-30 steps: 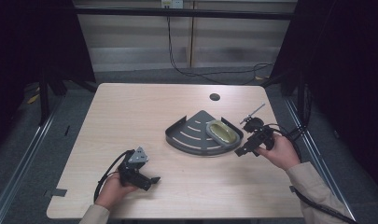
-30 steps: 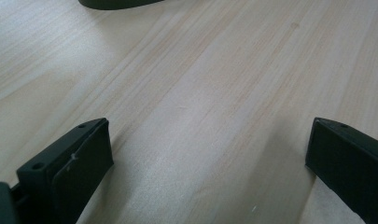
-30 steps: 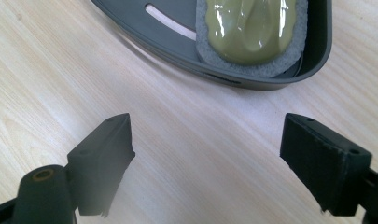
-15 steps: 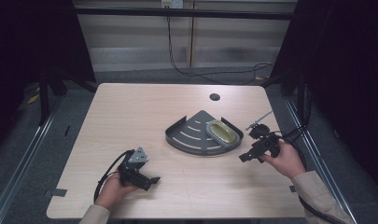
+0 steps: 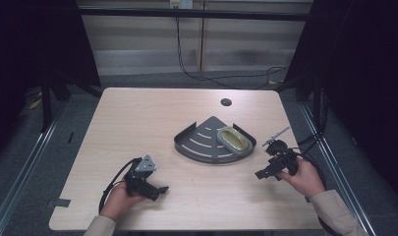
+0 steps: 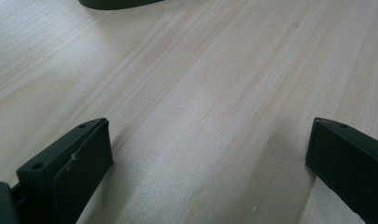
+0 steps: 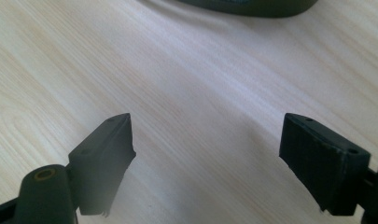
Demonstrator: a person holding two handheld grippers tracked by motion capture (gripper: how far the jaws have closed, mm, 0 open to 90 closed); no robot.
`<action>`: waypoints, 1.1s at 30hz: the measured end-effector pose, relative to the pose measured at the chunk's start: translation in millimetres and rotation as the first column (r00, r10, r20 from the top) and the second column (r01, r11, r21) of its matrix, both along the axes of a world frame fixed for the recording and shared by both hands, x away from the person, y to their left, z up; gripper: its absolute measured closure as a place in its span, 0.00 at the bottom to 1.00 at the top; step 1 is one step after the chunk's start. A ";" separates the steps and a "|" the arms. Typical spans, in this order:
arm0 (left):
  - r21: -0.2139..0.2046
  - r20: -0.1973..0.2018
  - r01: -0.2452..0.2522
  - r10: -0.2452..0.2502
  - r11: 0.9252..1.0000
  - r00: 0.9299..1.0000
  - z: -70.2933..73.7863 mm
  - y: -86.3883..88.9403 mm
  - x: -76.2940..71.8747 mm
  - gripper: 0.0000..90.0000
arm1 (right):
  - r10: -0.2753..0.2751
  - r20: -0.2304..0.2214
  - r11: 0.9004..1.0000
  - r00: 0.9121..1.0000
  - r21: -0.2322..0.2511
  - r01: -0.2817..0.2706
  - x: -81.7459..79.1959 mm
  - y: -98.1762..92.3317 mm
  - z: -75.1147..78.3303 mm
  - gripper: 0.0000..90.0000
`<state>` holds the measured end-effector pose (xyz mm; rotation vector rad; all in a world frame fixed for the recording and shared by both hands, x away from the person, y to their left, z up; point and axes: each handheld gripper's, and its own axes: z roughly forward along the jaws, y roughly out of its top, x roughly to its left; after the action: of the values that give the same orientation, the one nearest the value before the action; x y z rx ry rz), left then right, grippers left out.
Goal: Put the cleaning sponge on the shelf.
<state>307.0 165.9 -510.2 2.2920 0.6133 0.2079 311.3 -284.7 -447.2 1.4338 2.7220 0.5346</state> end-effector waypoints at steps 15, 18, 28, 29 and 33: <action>0.002 -0.001 0.001 -0.001 1.000 1.000 0.2 0.1 0.0 0.00 | 0.023 0.001 1.000 1.000 0.005 -0.023 -14.1 -7.1 -24.7 0.19; 0.002 -0.001 0.001 -0.001 1.000 1.000 0.1 0.1 0.0 0.00 | 0.036 0.006 0.999 0.999 0.009 -0.036 -16.8 -6.5 -29.6 0.18; -0.002 -0.001 -0.001 0.001 1.000 1.000 -0.1 -0.1 -0.1 0.00 | 0.097 0.135 0.995 0.986 -0.013 -0.096 -30.9 -7.0 -37.0 0.15; -0.001 0.000 0.001 -0.001 1.000 1.000 -0.1 0.0 -0.1 0.00 | 0.104 0.150 0.995 0.983 -0.019 -0.102 -33.3 -7.0 -37.9 0.14; 0.002 0.000 0.001 -0.001 1.000 1.000 0.1 0.0 -0.1 0.00 | 0.095 0.189 0.995 0.977 0.003 -0.097 -37.3 -9.4 -40.6 0.14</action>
<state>306.9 165.9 -510.1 2.2944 0.6128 0.2085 274.0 -294.2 -487.8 1.1906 2.6514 0.6559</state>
